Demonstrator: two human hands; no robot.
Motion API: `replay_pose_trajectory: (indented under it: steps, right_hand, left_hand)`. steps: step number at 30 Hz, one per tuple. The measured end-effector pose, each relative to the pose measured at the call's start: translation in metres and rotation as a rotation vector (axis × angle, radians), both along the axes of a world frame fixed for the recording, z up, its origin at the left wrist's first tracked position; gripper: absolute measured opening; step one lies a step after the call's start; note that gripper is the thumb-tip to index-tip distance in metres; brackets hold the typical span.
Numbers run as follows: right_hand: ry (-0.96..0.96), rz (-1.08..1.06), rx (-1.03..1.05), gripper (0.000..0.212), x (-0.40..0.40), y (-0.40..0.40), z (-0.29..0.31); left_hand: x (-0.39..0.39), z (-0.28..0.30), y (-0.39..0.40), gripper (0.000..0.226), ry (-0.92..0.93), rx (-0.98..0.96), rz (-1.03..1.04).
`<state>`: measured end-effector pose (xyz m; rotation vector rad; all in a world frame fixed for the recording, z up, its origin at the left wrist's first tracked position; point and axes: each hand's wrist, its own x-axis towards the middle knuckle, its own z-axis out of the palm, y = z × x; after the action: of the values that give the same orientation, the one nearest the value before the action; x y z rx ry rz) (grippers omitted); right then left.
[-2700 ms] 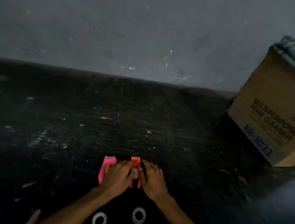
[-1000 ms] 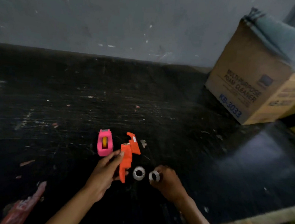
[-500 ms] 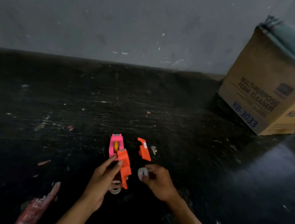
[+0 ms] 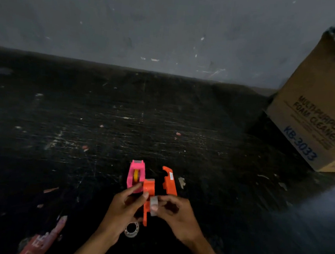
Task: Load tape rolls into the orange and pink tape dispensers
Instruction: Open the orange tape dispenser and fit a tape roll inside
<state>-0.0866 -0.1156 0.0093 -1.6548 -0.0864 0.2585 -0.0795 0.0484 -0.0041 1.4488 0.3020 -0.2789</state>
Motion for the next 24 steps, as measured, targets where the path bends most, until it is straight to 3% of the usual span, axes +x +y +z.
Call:
replay_pose_trajectory:
  steps: [4, 8, 12, 16, 17, 19, 22, 24]
  right_hand:
    - [0.031, 0.038, -0.021, 0.007, 0.015, 0.008, -0.011]
    - [-0.078, -0.145, -0.365, 0.044, 0.054, -0.009, -0.022]
    - [-0.099, -0.104, -0.777, 0.017, 0.084, -0.016, -0.029]
    - [-0.088, -0.054, -0.966, 0.021, 0.084, -0.002, -0.026]
    - [-0.098, -0.061, -0.931, 0.020, 0.081, 0.000, -0.020]
    - [-0.090, -0.108, -0.665, 0.010, 0.069, 0.002, -0.009]
    - [0.104, -0.098, -0.148, 0.028, 0.042, 0.006, 0.011]
    - [0.172, -0.069, -0.025, 0.021, 0.023, 0.008, 0.021]
  left_hand:
    - [0.007, -0.004, -0.003, 0.033, 0.032, -0.033, 0.049]
    - [0.013, -0.001, 0.005, 0.028, 0.059, -0.107, 0.113]
    - [0.015, 0.006, 0.012, 0.020, 0.038, -0.134, 0.127]
    - [0.011, 0.013, 0.017, 0.024, 0.019, -0.151, 0.120]
    - [0.009, 0.014, 0.017, 0.023, 0.014, -0.151, 0.121]
    - [0.007, 0.016, 0.018, 0.019, 0.007, -0.154, 0.126]
    - [0.001, 0.017, 0.019, 0.018, 0.015, -0.164, 0.111]
    - [-0.005, 0.019, 0.019, 0.025, 0.014, -0.167, 0.078]
